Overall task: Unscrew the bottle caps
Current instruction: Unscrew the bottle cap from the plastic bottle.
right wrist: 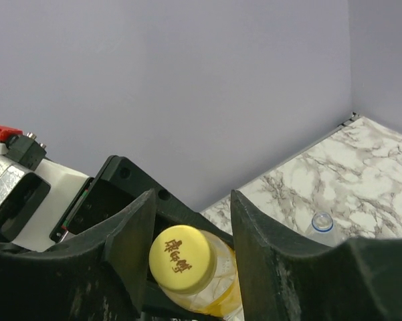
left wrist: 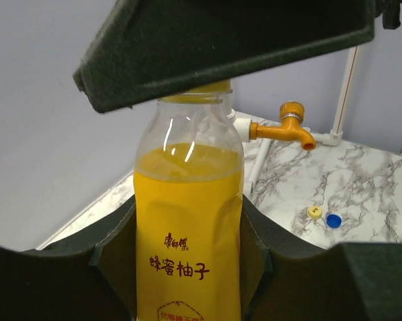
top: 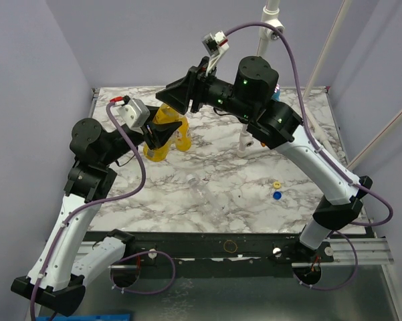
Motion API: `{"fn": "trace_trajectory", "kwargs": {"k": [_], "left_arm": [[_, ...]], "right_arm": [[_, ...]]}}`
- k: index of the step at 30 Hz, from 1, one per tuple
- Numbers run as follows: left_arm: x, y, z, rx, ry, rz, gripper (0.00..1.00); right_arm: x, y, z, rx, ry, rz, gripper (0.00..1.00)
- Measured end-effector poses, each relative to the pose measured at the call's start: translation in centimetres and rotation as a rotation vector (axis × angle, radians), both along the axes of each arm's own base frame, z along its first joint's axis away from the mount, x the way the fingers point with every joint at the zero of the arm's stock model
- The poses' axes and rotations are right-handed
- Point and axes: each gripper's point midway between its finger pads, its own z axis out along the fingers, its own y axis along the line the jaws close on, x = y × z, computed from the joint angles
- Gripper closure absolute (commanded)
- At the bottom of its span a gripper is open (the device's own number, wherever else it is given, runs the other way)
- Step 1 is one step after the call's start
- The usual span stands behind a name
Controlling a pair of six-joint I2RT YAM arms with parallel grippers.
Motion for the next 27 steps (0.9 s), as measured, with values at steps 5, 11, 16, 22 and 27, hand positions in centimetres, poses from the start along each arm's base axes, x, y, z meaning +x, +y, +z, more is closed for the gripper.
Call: {"fn": "trace_trajectory", "kwargs": {"k": [5,11,16,22,27], "left_arm": [[0.5,0.1,-0.2,-0.004,0.011,0.018,1.0],[0.6,0.2,-0.2,-0.013,0.026,0.025,1.0],[0.7,0.2,-0.1,-0.033,0.043,0.029,1.0],[0.7,-0.1,0.4,-0.089,0.088,0.016,1.0],[0.2,-0.6,0.8,-0.124,0.116,-0.025,1.0]], "right_arm": [[0.1,0.3,-0.6,-0.007,0.01,0.0,0.61],[0.2,0.3,-0.4,0.008,-0.016,-0.013,0.95],[0.4,0.5,-0.1,0.017,-0.041,-0.037,0.99],[0.6,0.7,0.6,0.062,-0.095,-0.083,1.0],[0.3,0.7,1.2,0.081,-0.133,-0.069,1.0]]}}
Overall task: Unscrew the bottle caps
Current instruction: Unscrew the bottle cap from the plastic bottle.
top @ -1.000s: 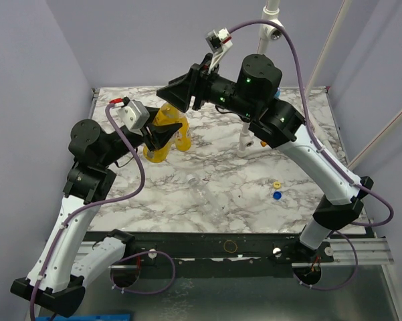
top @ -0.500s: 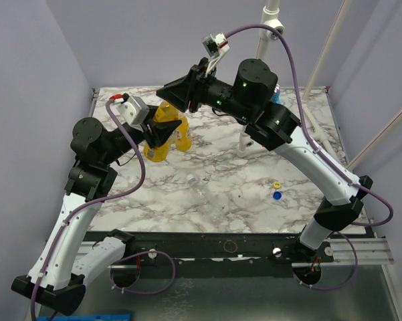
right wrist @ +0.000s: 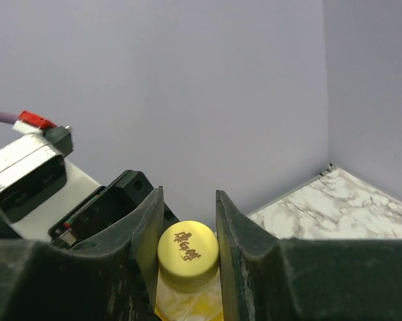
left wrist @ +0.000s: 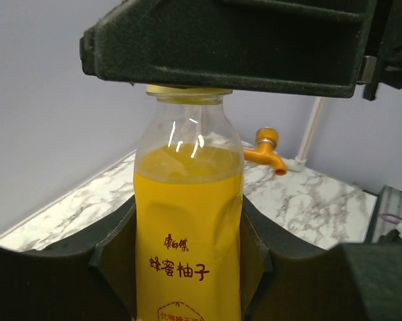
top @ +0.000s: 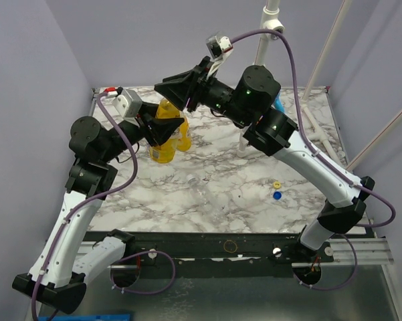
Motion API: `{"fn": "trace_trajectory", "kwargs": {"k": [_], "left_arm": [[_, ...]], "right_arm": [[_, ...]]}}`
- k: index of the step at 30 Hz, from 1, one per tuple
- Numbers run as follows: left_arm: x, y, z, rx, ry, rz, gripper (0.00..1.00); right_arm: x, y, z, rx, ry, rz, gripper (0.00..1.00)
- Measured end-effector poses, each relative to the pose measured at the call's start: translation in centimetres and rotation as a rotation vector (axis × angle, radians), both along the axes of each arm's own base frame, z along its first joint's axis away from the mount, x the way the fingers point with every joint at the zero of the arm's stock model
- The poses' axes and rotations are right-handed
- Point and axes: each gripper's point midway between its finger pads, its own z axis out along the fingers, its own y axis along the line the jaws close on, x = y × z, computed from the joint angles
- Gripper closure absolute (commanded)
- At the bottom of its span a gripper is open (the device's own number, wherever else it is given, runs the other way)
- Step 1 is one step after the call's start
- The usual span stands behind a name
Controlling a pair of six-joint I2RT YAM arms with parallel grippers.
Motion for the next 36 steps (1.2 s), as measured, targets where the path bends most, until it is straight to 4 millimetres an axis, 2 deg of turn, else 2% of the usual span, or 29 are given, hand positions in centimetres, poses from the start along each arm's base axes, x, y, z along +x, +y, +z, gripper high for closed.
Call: {"fn": "trace_trajectory", "kwargs": {"k": [5,9,13,19,22,26,27,28,29,30,31,32,36], "left_arm": [[-2.7,-1.2,2.2,-0.034,-0.004,-0.152,1.0],[-5.9,-2.1,4.5,-0.038,-0.028,-0.318,1.0],[-9.2,-2.6,6.0,-0.023,-0.032,-0.472,1.0],[-13.4,-2.6,6.9,0.016,-0.008,-0.66,1.0],[-14.6,-2.6,6.8,0.036,0.02,-0.724,1.0],[-15.1,-2.6,6.5,0.053,0.043,-0.77,1.0],[-15.2,-2.6,6.4,0.057,0.05,-0.78,1.0],[-15.2,-2.7,6.4,0.059,0.054,-0.783,1.0],[-15.3,-2.7,6.4,0.059,0.054,-0.785,1.0],[-15.2,-2.7,6.4,0.058,0.053,-0.783,1.0],[-15.1,-2.7,6.5,0.054,0.051,-0.777,1.0],[-14.4,-2.8,6.8,0.037,0.041,-0.742,1.0],[-12.0,-3.0,7.3,-0.008,0.005,-0.622,1.0]], "right_arm": [[-3.0,-0.7,2.3,0.02,-0.085,0.129,1.0],[-7.4,-1.7,4.7,0.051,-0.185,0.307,1.0],[-12.3,-2.6,6.3,0.092,-0.306,0.535,1.0],[-17.4,-3.4,6.7,0.122,-0.441,0.887,0.99],[-18.8,-3.8,6.5,0.124,-0.492,1.011,1.0],[-19.5,-4.3,6.0,0.11,-0.532,1.08,1.0],[-19.6,-4.4,5.9,0.103,-0.536,1.089,0.9],[-19.6,-4.4,5.9,0.096,-0.54,1.093,0.61],[-19.5,-4.4,5.9,0.088,-0.541,1.088,0.39],[-19.4,-4.3,5.9,0.076,-0.535,1.08,0.2],[-19.3,-4.2,6.0,0.064,-0.514,1.067,0.09],[-19.1,-4.1,6.0,0.054,-0.497,1.045,0.01],[-17.6,-3.8,7.6,0.068,-0.426,0.841,0.0]]}}
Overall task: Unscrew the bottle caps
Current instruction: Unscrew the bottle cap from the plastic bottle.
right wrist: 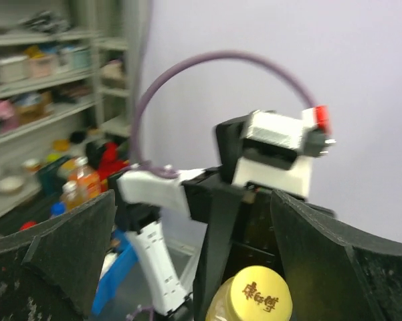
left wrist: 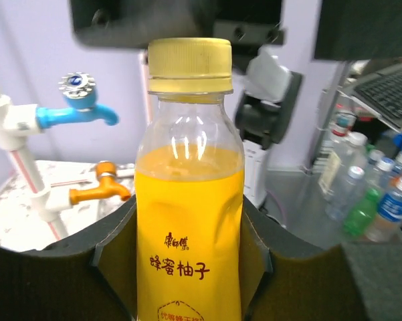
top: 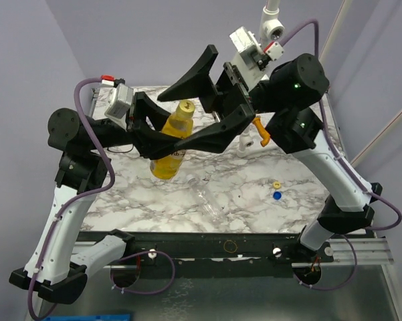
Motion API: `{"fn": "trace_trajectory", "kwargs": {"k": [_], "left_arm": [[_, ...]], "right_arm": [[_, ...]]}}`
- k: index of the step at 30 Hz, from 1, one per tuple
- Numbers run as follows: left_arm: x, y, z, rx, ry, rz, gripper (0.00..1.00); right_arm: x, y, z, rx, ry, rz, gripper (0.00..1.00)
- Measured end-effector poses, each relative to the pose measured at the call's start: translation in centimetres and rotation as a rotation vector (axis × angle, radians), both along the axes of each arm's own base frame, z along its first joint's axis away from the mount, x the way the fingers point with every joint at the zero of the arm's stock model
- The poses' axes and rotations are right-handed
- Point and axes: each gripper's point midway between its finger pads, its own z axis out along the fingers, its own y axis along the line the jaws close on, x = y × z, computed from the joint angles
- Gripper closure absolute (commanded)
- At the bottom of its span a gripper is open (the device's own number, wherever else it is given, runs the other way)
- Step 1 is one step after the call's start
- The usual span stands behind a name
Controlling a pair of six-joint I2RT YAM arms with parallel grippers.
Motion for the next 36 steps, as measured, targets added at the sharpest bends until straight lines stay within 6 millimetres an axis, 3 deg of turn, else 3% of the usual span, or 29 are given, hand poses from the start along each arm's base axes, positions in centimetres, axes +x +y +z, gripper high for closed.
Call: {"fn": "trace_trajectory", "kwargs": {"k": [5,10,15,20,33,36], "left_arm": [[3.7,0.0,-1.0,-0.03,-0.017,0.168,1.0],[6.8,0.6,-2.0,-0.037,-0.065,0.333,1.0],[8.1,1.2,-2.1,-0.034,-0.131,0.412,1.0],[8.8,1.5,-2.0,-0.025,-0.193,0.455,1.0],[11.0,2.1,-3.2,0.012,-0.183,0.553,1.0],[11.5,2.2,-3.3,0.014,-0.174,0.567,1.0]], "right_arm": [[4.0,-1.3,3.3,0.059,0.12,-0.327,0.03],[7.9,-1.8,4.6,0.074,0.222,-0.548,0.1],[12.1,-1.1,1.9,0.005,0.312,-0.733,0.22],[15.0,0.4,-1.7,-0.079,0.359,-0.833,0.26],[16.3,1.5,-3.4,-0.104,0.378,-0.862,0.28],[16.6,2.0,-4.8,-0.138,0.387,-0.865,0.36]]}}
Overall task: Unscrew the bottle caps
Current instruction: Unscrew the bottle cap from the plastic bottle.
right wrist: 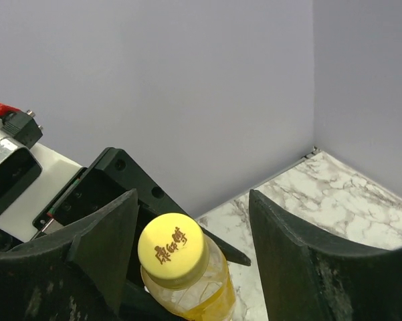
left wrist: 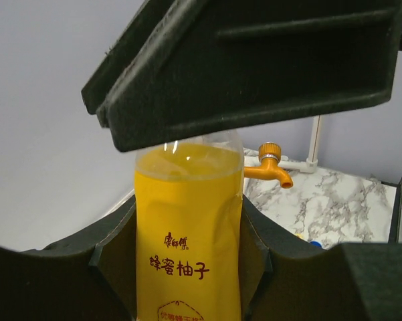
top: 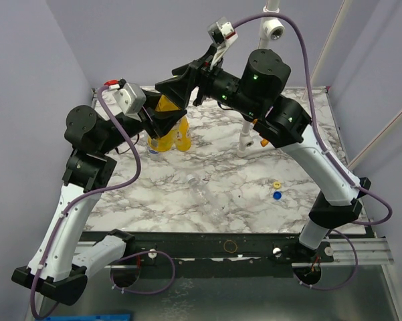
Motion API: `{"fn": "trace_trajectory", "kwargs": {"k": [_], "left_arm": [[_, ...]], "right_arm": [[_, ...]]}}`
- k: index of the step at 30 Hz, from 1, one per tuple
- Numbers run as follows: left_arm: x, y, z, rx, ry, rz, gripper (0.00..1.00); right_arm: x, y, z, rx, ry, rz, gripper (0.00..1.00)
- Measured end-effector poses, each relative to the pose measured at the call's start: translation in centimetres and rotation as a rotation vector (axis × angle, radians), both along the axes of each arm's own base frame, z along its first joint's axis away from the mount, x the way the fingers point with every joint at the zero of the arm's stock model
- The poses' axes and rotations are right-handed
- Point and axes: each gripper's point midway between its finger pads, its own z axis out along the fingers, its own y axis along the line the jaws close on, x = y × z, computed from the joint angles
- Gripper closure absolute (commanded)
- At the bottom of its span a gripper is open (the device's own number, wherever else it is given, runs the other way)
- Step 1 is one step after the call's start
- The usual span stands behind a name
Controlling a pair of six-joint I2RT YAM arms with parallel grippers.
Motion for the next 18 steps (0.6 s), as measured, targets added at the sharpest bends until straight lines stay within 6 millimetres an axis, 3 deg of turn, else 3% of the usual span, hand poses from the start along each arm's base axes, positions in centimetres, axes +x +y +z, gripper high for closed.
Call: {"fn": "trace_trajectory", "kwargs": {"k": [2,4,8,12,18], "left_arm": [[0.2,0.0,-0.1,-0.002,0.005,0.008,1.0],[0.4,0.1,-0.1,-0.003,0.008,0.014,1.0],[0.4,0.1,-0.1,-0.005,0.011,0.015,1.0],[0.3,0.1,-0.1,-0.008,0.014,0.014,1.0],[0.2,0.1,0.0,-0.011,0.016,0.013,1.0]], "right_arm": [[0.1,0.2,-0.5,-0.01,0.008,0.0,0.46],[0.2,0.3,-0.6,-0.009,0.011,0.001,0.49],[0.2,0.4,-0.3,0.012,0.003,0.002,0.36],[0.2,0.4,-0.1,0.019,-0.004,0.002,0.36],[0.2,0.4,0.4,0.037,-0.015,0.002,0.53]]}}
